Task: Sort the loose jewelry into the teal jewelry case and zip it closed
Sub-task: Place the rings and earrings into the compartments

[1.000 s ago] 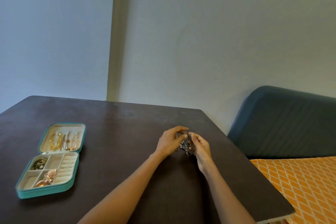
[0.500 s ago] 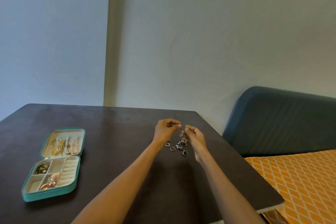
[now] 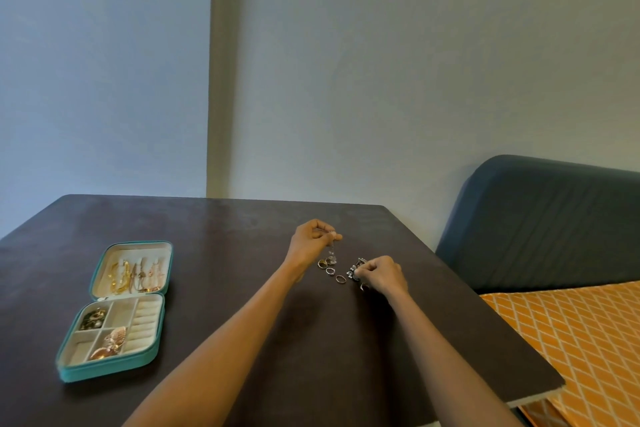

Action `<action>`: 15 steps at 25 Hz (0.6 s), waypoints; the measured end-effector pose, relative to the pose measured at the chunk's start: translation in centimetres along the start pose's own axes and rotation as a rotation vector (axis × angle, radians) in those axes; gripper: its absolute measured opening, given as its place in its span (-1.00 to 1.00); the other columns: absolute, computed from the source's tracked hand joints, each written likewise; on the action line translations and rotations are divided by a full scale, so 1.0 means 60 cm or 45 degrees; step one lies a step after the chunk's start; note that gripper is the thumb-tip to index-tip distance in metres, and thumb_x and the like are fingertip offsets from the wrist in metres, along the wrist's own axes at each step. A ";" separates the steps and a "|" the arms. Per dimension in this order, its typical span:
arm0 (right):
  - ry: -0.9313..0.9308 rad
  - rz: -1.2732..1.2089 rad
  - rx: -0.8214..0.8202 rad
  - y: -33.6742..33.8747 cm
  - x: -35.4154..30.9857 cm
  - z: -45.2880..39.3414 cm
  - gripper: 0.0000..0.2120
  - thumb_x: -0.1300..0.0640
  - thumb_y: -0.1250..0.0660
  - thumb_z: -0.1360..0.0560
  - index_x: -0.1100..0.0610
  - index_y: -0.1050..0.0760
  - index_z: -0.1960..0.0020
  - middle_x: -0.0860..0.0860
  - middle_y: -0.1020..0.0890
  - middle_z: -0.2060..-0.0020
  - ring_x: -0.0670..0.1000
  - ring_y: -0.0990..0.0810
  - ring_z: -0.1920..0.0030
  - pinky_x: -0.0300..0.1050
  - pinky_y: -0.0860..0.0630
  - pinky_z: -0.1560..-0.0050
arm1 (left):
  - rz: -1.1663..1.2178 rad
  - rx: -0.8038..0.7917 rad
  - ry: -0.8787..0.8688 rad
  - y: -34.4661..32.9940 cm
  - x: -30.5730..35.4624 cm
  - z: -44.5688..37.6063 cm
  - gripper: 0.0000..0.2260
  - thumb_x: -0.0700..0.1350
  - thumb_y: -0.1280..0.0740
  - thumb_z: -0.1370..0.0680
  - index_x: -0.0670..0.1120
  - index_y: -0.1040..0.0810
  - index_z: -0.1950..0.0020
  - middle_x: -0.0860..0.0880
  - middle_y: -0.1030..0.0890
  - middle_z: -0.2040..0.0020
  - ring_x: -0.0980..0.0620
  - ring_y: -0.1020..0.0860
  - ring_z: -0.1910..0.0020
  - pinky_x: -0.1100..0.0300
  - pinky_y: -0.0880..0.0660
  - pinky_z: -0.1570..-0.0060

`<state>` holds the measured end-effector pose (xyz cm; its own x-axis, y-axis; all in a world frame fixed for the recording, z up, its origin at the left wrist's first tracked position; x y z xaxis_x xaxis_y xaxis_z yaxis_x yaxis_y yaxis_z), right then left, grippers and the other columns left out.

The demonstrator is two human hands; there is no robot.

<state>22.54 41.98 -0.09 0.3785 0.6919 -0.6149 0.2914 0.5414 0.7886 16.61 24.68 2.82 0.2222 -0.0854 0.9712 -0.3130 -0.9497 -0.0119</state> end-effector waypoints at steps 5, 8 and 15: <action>0.031 -0.038 0.010 -0.005 0.000 -0.003 -0.90 0.03 -0.40 -0.47 0.02 -0.68 0.10 -0.07 -0.68 0.03 -0.04 -0.60 -0.03 -0.07 -0.52 -0.02 | -0.019 -0.029 0.001 0.009 -0.008 -0.001 -0.93 -0.25 -0.33 -0.53 -0.12 -0.51 0.13 -0.07 -0.68 0.13 0.06 -0.64 0.12 0.16 -0.56 -0.02; 0.118 -0.424 0.023 0.006 -0.022 -0.003 -0.89 0.08 -0.35 -0.51 0.06 -0.64 0.13 -0.07 -0.66 0.03 -0.08 -0.57 0.01 -0.14 -0.50 0.01 | -0.021 -0.044 -0.005 0.012 -0.005 0.000 -0.95 -0.24 -0.34 -0.53 -0.13 -0.52 0.12 -0.06 -0.69 0.14 0.03 -0.65 0.12 0.16 -0.56 -0.03; 0.171 -1.124 -0.288 0.017 -0.082 0.022 -0.89 0.19 -0.26 -0.57 0.20 -0.54 0.03 0.07 -0.63 0.13 -0.05 -0.54 0.18 -0.18 -0.49 0.13 | -0.040 -0.051 -0.029 0.021 0.029 0.007 -0.96 -0.25 -0.33 -0.53 -0.13 -0.54 0.05 -0.04 -0.67 0.18 0.12 -0.61 0.22 0.36 -0.50 0.18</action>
<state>22.12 38.49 3.73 -0.0088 0.0251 -0.9996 0.2420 0.9700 0.0222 17.02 23.22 4.41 0.2532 -0.0633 0.9653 -0.3425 -0.9391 0.0283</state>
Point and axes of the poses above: each hand's wrist, its own z-axis away from the middle knuckle, its own y-axis out of the back of the hand, x = y × z, the point moved 4 cm from there along -z, towards the middle knuckle
